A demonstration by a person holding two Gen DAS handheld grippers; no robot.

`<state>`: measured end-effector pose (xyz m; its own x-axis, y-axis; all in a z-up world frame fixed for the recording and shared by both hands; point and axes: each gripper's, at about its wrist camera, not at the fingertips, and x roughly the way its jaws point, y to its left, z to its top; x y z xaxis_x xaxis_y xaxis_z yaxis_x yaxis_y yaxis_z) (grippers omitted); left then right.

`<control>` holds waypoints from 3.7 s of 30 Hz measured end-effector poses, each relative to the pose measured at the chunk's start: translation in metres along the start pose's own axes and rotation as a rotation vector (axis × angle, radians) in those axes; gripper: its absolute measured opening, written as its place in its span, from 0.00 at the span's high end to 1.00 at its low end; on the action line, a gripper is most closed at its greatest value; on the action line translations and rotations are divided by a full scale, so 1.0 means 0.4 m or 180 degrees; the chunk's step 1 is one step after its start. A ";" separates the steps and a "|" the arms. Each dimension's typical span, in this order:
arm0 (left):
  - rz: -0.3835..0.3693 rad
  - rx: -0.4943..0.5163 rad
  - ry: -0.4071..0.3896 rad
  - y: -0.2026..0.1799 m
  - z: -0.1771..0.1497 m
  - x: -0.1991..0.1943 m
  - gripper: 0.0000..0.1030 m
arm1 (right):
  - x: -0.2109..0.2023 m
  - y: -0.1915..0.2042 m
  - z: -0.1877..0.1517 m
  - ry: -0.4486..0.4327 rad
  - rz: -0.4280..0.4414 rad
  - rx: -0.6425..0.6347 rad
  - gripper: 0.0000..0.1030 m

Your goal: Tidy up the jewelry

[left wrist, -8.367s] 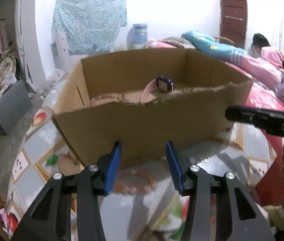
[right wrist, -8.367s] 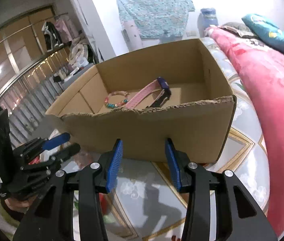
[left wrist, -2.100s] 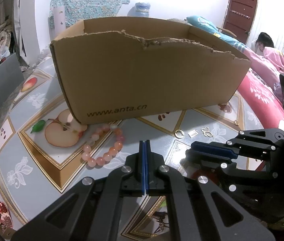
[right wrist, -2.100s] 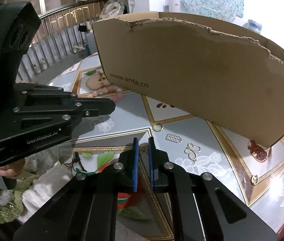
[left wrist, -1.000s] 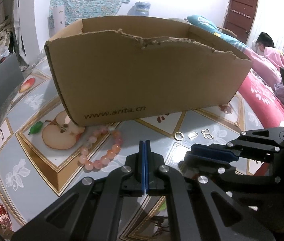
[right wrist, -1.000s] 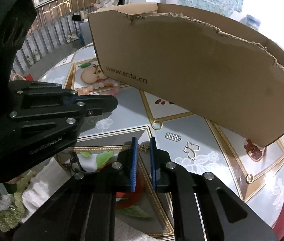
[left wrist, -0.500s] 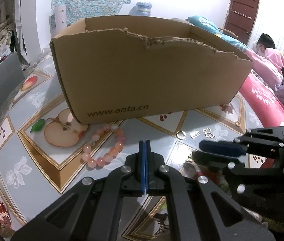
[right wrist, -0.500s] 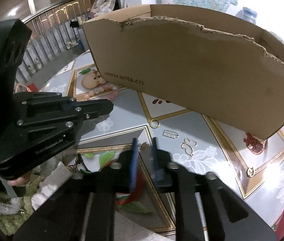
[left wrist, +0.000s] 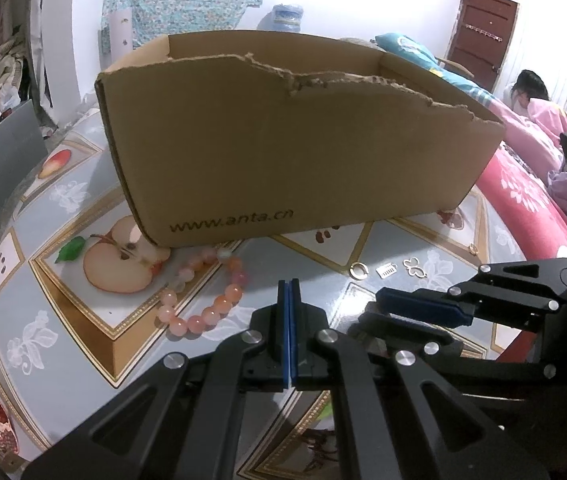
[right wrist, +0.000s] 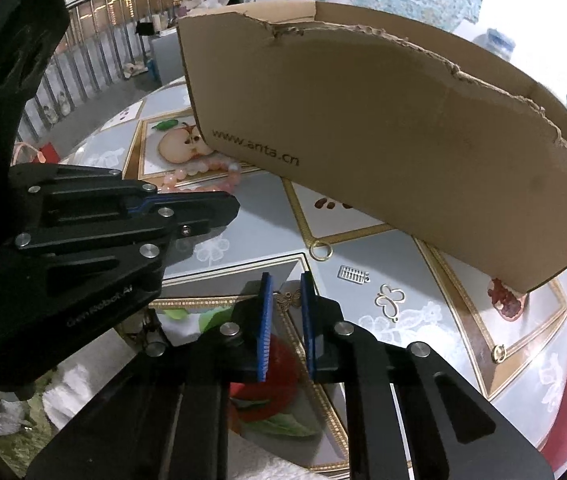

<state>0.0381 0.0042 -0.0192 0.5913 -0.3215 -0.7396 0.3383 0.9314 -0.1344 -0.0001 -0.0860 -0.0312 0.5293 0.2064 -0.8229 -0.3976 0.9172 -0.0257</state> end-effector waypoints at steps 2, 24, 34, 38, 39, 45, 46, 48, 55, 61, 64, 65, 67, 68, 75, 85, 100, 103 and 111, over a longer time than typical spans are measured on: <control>0.0002 -0.0006 -0.0004 0.002 -0.001 -0.002 1.00 | 0.000 -0.007 0.000 -0.0001 0.0043 0.0048 0.89; -0.0252 0.0245 -0.0038 -0.043 0.009 -0.003 0.82 | -0.074 -0.128 -0.009 -0.0265 0.0235 0.0486 1.00; -0.0296 0.0739 0.0089 -0.118 0.033 0.063 0.78 | -0.113 -0.202 -0.029 -0.0449 0.0196 0.0669 1.00; -0.0244 0.0880 0.0135 -0.129 0.031 0.083 0.78 | -0.117 -0.227 -0.040 -0.0455 0.0237 0.0746 1.00; -0.0233 0.0926 0.0138 -0.133 0.033 0.087 0.78 | -0.114 -0.233 -0.042 -0.0445 0.0253 0.0771 1.00; -0.0266 0.1205 0.0150 -0.154 0.043 0.101 0.86 | -0.111 -0.246 -0.053 -0.0435 0.0333 0.0842 1.00; -0.0281 0.1265 0.0155 -0.160 0.043 0.102 0.88 | -0.112 -0.248 -0.055 -0.0439 0.0339 0.0845 1.00; -0.0259 0.1346 0.0146 -0.166 0.040 0.102 0.89 | -0.114 -0.252 -0.056 -0.0451 0.0353 0.0858 1.00; -0.0235 0.1363 0.0113 -0.171 0.034 0.100 0.89 | -0.127 -0.264 -0.063 -0.0477 0.0325 0.0893 1.00; -0.0241 0.1228 0.0083 -0.156 0.028 0.082 0.89 | -0.149 -0.275 -0.090 -0.0440 0.0089 0.0816 0.93; -0.0251 0.1091 0.0044 -0.140 0.031 0.069 0.89 | -0.146 -0.275 -0.114 -0.0348 -0.0153 0.0707 0.83; -0.0248 0.1052 0.0033 -0.135 0.032 0.064 0.89 | -0.143 -0.276 -0.119 -0.0324 -0.0190 0.0698 0.83; -0.0230 0.0980 0.0007 -0.127 0.033 0.053 0.89 | -0.136 -0.282 -0.131 -0.0285 -0.0272 0.0703 0.83; -0.0227 0.0953 -0.0007 -0.124 0.033 0.048 0.89 | -0.133 -0.284 -0.134 -0.0272 -0.0330 0.0701 0.83; -0.0253 0.0809 -0.0060 -0.117 0.030 0.021 0.89 | -0.113 -0.296 -0.131 -0.0280 -0.0449 0.0581 0.83; -0.0313 0.0792 -0.0051 -0.128 0.030 0.019 0.89 | -0.084 -0.313 -0.133 -0.0203 -0.0228 0.0262 0.87; -0.0306 0.0791 -0.0130 -0.132 0.036 -0.011 0.89 | -0.100 -0.335 -0.132 -0.0292 -0.0035 0.0392 1.00; -0.0298 0.0785 -0.0148 -0.132 0.037 -0.018 0.89 | -0.114 -0.336 -0.131 -0.0338 -0.0022 0.0390 1.00; -0.0290 0.0788 -0.0157 -0.136 0.036 -0.023 0.89 | -0.124 -0.349 -0.134 -0.0225 -0.0211 0.0377 0.99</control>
<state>0.0247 -0.0460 0.0045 0.5830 -0.4157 -0.6980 0.5570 0.8300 -0.0291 -0.0109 -0.2425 -0.0172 0.6046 0.1638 -0.7795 -0.2710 0.9625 -0.0079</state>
